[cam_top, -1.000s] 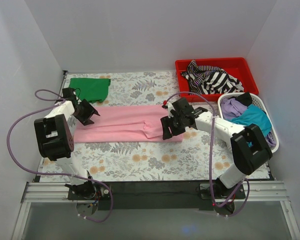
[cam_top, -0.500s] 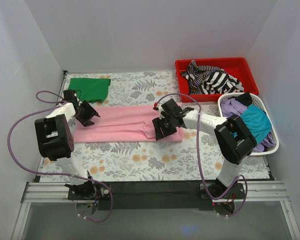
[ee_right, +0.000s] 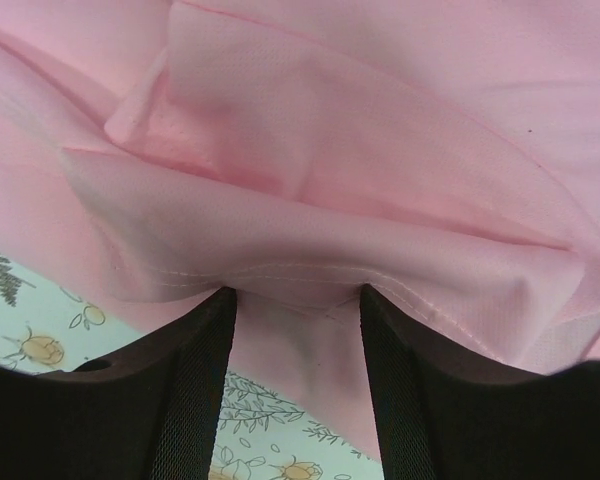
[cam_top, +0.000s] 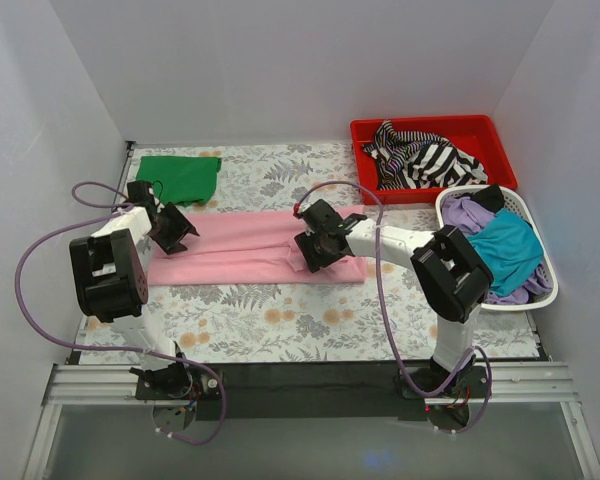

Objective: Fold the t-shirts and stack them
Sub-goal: Fold the tshirt

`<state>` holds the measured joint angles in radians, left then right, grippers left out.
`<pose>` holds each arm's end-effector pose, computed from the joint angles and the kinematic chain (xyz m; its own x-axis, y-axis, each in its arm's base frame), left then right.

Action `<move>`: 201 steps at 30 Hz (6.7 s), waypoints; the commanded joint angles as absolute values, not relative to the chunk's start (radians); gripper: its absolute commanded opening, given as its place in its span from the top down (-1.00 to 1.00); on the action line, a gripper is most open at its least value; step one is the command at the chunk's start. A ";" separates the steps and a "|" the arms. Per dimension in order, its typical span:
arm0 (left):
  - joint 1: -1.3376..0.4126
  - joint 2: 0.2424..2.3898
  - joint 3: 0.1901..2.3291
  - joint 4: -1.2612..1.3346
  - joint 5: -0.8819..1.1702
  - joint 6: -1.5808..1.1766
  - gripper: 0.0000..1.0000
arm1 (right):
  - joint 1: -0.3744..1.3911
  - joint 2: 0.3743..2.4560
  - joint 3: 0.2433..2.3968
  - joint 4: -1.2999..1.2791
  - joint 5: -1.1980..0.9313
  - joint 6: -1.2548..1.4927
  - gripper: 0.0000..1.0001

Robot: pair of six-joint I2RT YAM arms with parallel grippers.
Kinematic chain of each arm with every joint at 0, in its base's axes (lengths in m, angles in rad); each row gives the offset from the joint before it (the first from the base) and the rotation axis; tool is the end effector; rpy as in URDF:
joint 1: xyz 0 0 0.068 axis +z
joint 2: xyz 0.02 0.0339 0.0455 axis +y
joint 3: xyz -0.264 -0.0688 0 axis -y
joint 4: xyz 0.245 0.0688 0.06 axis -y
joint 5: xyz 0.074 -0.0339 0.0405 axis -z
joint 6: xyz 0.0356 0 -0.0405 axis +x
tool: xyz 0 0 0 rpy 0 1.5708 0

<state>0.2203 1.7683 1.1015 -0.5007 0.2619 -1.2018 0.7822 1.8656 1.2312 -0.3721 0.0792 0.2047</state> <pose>0.3377 0.0662 0.1683 -0.2193 -0.9723 0.0806 -0.8775 0.1605 -0.4519 0.2773 0.2716 0.1767 -0.7236 -0.4333 -0.5372 -0.5367 0.8426 0.0433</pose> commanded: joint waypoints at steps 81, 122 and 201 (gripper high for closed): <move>0.222 1.600 1.081 -0.457 0.274 -1.173 -0.03 | 0.632 2.135 1.846 -0.578 0.239 0.182 -0.34; 0.218 1.479 0.890 -0.851 0.379 -1.166 0.11 | 0.460 2.674 2.393 -0.669 -0.297 0.244 -0.43; -0.169 2.312 1.766 -0.670 0.364 -0.874 1.00 | 0.419 2.184 1.491 -0.153 -0.314 0.387 0.26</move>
